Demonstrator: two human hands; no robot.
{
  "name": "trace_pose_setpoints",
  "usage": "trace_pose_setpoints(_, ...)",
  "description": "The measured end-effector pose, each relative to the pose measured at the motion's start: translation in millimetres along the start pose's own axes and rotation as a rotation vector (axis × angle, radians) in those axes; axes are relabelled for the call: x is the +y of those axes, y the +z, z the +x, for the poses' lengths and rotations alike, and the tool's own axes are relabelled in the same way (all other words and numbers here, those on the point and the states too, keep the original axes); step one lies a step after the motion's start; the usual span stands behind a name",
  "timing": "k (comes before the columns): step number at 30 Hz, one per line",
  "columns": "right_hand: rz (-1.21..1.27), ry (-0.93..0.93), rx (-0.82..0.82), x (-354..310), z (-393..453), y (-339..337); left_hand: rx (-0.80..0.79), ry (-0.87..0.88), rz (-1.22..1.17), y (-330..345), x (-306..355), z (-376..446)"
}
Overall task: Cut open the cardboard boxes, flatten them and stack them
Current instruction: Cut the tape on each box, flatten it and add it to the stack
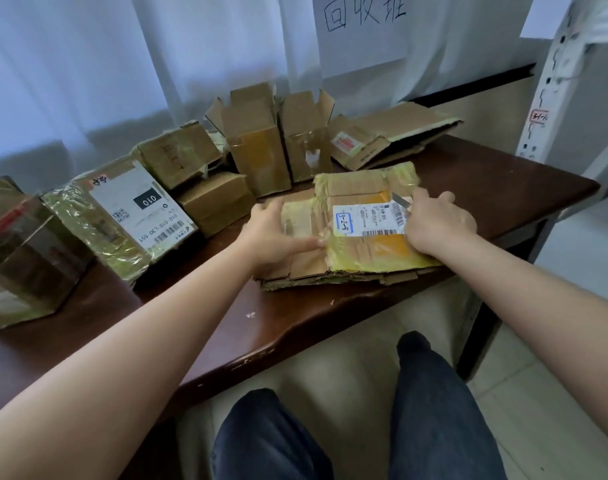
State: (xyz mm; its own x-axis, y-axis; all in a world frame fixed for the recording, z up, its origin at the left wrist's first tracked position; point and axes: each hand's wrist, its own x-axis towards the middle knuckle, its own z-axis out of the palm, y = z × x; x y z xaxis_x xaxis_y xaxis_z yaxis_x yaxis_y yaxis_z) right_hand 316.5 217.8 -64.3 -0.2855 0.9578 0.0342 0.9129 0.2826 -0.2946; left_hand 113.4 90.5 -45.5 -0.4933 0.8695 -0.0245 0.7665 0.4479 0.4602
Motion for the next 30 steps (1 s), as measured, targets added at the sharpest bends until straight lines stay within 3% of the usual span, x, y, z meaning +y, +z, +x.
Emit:
trace_pose_setpoints(8,-0.005,-0.011,0.290,44,51,-39,0.202,0.347,-0.015,-20,52,45)
trace_pose_setpoints(15,-0.015,0.023,0.462,62,168,-96,0.191,0.479,0.002,-15,124,135)
trace_pose_setpoints(22,0.006,-0.031,0.460,51,295,-95,0.104,0.365,0.117,8,163,239)
trace_pose_setpoints(30,0.051,-0.153,0.274,28,384,-37,0.085,0.103,0.189,31,155,304)
